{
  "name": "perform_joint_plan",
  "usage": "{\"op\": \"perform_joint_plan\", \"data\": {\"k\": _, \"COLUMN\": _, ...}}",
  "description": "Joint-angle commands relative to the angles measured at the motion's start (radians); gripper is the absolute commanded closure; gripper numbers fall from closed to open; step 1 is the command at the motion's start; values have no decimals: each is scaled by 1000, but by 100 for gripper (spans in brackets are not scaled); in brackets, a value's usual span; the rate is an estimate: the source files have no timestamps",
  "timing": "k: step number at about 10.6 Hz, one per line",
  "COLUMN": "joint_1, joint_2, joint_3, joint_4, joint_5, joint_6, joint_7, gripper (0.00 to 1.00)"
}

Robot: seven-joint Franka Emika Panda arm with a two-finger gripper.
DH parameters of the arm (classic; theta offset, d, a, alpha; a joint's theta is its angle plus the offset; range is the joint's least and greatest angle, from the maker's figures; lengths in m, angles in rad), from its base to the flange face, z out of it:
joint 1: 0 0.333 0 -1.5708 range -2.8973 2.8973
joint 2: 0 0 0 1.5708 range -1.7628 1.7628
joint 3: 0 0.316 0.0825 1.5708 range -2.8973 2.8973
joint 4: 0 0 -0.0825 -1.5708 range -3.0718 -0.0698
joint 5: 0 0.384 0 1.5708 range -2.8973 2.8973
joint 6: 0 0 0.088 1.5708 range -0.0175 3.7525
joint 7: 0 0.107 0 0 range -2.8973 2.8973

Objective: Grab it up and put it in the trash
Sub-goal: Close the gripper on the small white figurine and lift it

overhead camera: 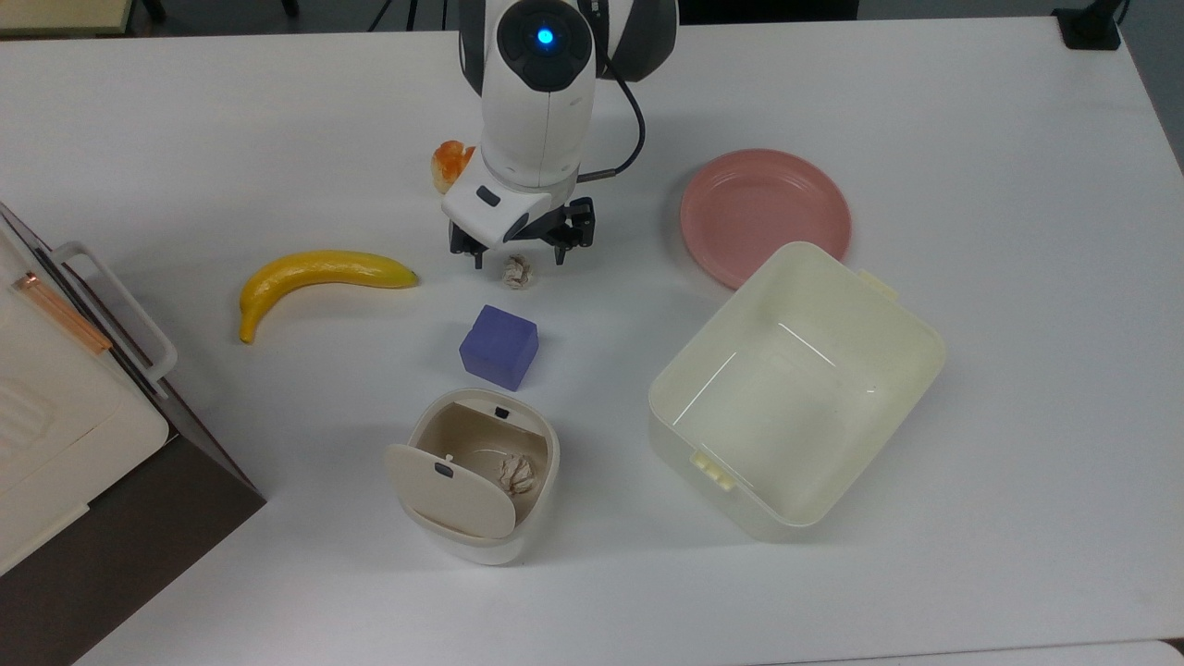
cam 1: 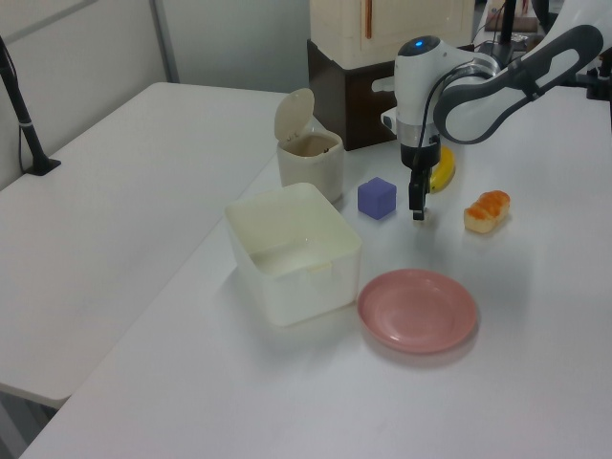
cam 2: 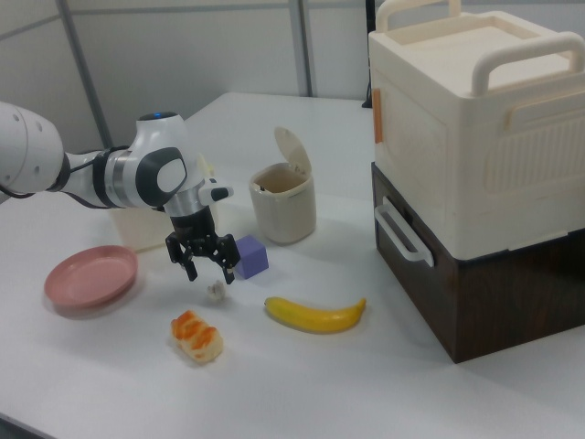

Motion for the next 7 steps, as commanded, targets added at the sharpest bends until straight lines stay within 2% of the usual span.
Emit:
{"op": "perform_joint_plan", "data": {"k": 1, "joint_1": 4, "joint_2": 21, "joint_3": 1, "joint_4": 6, "joint_5": -43, "joint_6": 3, "joint_7": 32, "gripper": 5}}
{"op": "perform_joint_plan", "data": {"k": 3, "joint_1": -1, "joint_2": 39, "joint_3": 1, "joint_4": 14, "joint_5": -60, "joint_6": 4, "joint_7": 32, "gripper": 8}}
{"op": "perform_joint_plan", "data": {"k": 4, "joint_1": -1, "joint_2": 44, "joint_3": 1, "joint_4": 21, "joint_5": -61, "joint_6": 3, "joint_7": 34, "gripper": 18}}
{"op": "perform_joint_plan", "data": {"k": 6, "joint_1": -1, "joint_2": 50, "joint_3": 1, "joint_4": 23, "joint_5": -61, "joint_6": 6, "joint_7": 66, "gripper": 46}}
{"op": "perform_joint_plan", "data": {"k": 7, "joint_1": -1, "joint_2": 50, "joint_3": 1, "joint_4": 27, "joint_5": -69, "joint_6": 6, "joint_7": 81, "gripper": 79}}
